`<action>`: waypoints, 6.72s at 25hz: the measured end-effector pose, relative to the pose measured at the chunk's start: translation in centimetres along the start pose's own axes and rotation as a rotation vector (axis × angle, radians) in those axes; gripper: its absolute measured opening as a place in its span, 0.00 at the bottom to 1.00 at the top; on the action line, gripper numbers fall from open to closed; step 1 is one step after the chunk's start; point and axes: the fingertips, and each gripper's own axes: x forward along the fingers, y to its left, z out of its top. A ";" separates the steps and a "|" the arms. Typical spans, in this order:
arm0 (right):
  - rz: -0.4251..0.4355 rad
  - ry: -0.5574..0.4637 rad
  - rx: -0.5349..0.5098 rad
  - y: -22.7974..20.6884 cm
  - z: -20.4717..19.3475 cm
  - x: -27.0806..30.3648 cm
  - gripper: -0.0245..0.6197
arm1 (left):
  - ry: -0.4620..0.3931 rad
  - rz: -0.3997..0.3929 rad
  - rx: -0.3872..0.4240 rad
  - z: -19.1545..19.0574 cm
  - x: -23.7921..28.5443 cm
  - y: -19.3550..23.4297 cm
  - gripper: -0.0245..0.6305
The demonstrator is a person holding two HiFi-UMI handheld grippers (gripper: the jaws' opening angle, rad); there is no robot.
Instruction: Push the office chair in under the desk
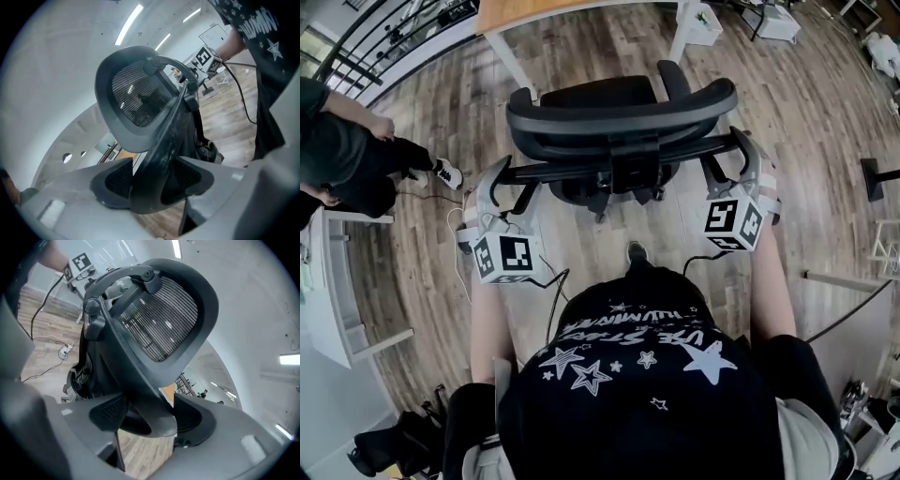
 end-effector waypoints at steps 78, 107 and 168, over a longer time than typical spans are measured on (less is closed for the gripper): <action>-0.084 0.069 0.005 -10.3 12.6 42.6 0.50 | -0.043 0.128 0.065 -9.8 38.8 29.4 0.48; -0.105 0.045 -0.029 -18.6 11.6 59.6 0.49 | 0.022 0.163 0.038 -7.8 53.5 35.5 0.48; -0.154 0.005 0.002 -21.5 11.2 64.9 0.49 | 0.133 0.200 -0.090 -6.6 59.1 38.2 0.52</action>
